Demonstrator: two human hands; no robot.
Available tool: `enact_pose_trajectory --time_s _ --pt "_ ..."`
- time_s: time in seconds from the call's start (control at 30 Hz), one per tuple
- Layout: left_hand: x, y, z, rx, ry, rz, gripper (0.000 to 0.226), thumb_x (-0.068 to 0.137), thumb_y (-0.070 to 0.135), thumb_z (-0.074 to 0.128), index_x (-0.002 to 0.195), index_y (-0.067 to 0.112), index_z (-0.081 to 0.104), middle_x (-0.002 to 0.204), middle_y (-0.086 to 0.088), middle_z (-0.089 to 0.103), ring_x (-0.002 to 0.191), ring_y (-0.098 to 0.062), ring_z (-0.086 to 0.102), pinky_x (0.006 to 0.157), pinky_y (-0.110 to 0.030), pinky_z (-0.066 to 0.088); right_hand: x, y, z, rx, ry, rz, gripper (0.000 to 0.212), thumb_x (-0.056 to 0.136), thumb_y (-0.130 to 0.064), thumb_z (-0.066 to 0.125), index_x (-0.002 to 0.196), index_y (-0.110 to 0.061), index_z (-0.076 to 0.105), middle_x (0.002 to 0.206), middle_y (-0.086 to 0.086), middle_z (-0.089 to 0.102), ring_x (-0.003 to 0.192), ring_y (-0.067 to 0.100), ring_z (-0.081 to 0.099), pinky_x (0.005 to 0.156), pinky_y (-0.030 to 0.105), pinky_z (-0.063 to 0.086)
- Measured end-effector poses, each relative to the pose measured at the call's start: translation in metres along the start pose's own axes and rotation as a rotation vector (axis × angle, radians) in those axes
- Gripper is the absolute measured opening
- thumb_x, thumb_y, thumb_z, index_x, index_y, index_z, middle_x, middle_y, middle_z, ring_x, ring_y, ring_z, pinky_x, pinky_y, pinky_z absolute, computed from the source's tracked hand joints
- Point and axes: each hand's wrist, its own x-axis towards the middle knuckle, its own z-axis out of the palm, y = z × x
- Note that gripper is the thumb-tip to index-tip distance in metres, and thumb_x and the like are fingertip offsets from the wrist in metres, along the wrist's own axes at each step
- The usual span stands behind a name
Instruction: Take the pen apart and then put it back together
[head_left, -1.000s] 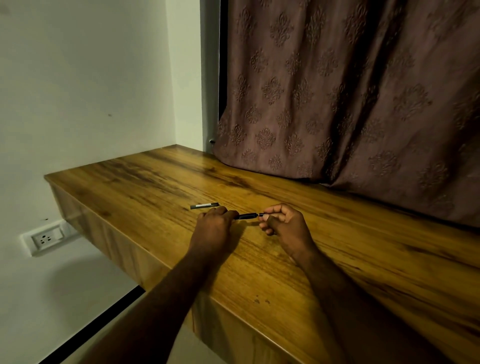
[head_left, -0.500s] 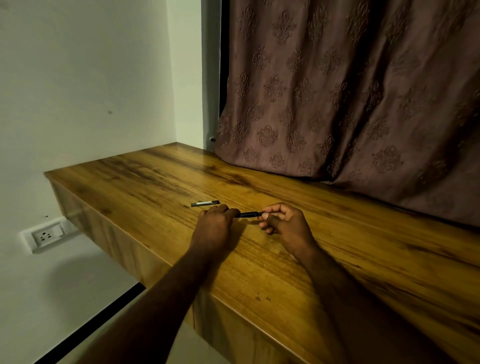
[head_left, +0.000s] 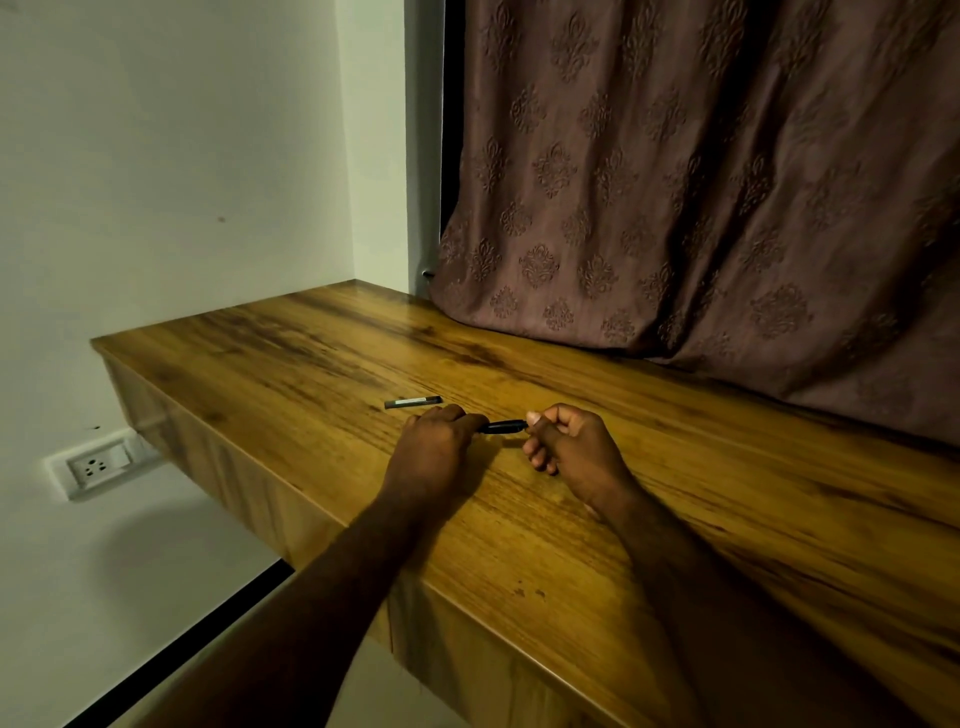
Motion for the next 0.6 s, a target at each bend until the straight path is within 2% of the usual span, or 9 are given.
enact_pose_trajectory --time_s 0.13,0.23,0.3,0.37,0.47,0.6 --pt "-0.001 0.005 -0.004 -0.036 0.008 0.025 0.037 0.081 0.03 0.047 0.11 0.018 0.068 0.09 -0.005 0.067 0.082 -0.025 0.062 0.069 -0.038 0.05 -0.001 -0.002 0.0 0.007 -0.01 0.003 0.023 0.098 -0.021 0.053 0.082 -0.004 0.057 0.066 0.012 0.061 0.048 0.012 0.048 0.042 0.016 0.038" --pt "-0.001 0.005 -0.003 -0.038 0.034 0.023 0.029 0.085 0.029 0.054 0.108 0.019 0.068 0.087 -0.003 0.067 0.079 -0.023 0.061 0.067 -0.036 0.049 -0.002 -0.005 0.002 0.045 -0.006 0.012 0.024 0.096 -0.025 0.057 0.089 -0.002 0.06 0.071 0.011 0.065 0.049 0.012 0.05 0.042 0.015 0.039" --pt "-0.001 0.005 -0.002 -0.047 0.037 0.012 0.029 0.086 0.032 0.053 0.108 0.018 0.067 0.088 -0.003 0.066 0.08 -0.023 0.061 0.067 -0.035 0.049 -0.003 -0.007 0.005 0.07 -0.034 0.015 0.02 0.092 -0.021 0.063 0.093 -0.001 0.061 0.077 0.012 0.067 0.05 0.011 0.05 0.042 0.014 0.039" --pt "-0.002 0.006 -0.002 -0.076 0.049 0.0 0.031 0.088 0.035 0.053 0.109 0.017 0.066 0.091 -0.004 0.067 0.081 -0.023 0.061 0.069 -0.035 0.05 -0.002 -0.007 0.006 0.097 -0.045 0.023 0.012 0.09 -0.016 0.065 0.089 -0.005 0.061 0.079 0.013 0.068 0.05 0.01 0.051 0.041 0.014 0.038" --pt "-0.003 0.007 -0.004 -0.117 0.08 -0.063 0.033 0.089 0.033 0.051 0.113 0.013 0.064 0.097 -0.009 0.07 0.087 -0.027 0.063 0.074 -0.037 0.051 0.001 -0.007 0.001 0.195 0.055 0.061 0.009 0.09 -0.014 0.064 0.087 -0.006 0.061 0.08 0.012 0.069 0.051 0.01 0.054 0.041 0.019 0.036" --pt "-0.003 0.007 -0.002 -0.108 0.045 -0.056 0.033 0.09 0.039 0.046 0.103 0.016 0.066 0.091 -0.004 0.069 0.082 -0.025 0.063 0.07 -0.037 0.049 0.004 -0.006 -0.007 0.292 0.135 0.058 0.009 0.091 -0.016 0.062 0.091 -0.008 0.061 0.081 0.009 0.068 0.058 0.012 0.061 0.05 0.026 0.039"
